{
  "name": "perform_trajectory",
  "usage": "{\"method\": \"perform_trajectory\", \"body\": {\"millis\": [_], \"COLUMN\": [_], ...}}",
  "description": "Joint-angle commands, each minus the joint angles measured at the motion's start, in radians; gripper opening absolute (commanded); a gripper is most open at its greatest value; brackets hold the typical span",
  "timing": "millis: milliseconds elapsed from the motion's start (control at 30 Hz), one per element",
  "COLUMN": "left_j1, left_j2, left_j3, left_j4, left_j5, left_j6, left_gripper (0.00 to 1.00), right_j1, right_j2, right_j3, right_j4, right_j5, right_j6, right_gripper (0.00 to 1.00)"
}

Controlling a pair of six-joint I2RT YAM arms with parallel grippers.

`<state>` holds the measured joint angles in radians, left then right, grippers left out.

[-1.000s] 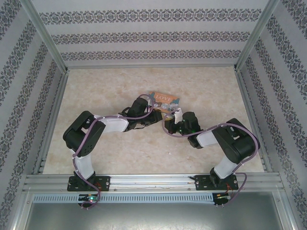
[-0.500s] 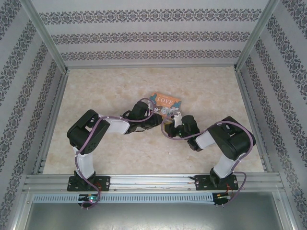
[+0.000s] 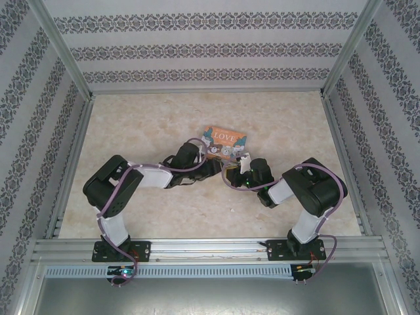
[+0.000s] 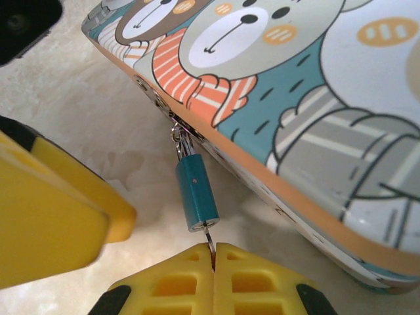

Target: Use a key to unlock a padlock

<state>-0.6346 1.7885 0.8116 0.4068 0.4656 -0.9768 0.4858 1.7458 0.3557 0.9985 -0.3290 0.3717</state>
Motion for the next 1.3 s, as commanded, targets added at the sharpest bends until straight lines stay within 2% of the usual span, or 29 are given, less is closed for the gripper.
{"method": "perform_trajectory", "body": {"millis": [0, 333, 567, 1033, 1267], "left_j1": [0.008, 0.038, 0.042, 0.050, 0.050], "left_j2": [-0.093, -0.301, -0.354, -0.298, -0.194], "left_j3": [-0.038, -0.144, -0.187, -0.254, -0.267], "left_j4": [-0.017, -0.002, -0.010, 0.112, 0.277], "left_j5": [-0.035, -0.106, -0.138, -0.181, -0.146], "left_j6": [0.011, -0.016, -0.044, -0.205, -0.297], "left_gripper": [0.52, 0.54, 0.54, 0.53, 0.53], "right_j1": [-0.015, -0.030, -0.028, -0.004, 0.001], "right_j2": [0.005, -0.003, -0.025, -0.057, -0.055], "right_j3": [-0.006, 0.004, 0.020, 0.023, 0.025], "right_j4": [0.052, 0.031, 0.034, 0.023, 0.026], "right_j5": [-0.030, -0.136, -0.173, -0.165, -0.161], "right_j6": [0.042, 0.179, 0.301, 0.470, 0.502], "right_gripper": [0.00, 0.00, 0.00, 0.00, 0.00]}}
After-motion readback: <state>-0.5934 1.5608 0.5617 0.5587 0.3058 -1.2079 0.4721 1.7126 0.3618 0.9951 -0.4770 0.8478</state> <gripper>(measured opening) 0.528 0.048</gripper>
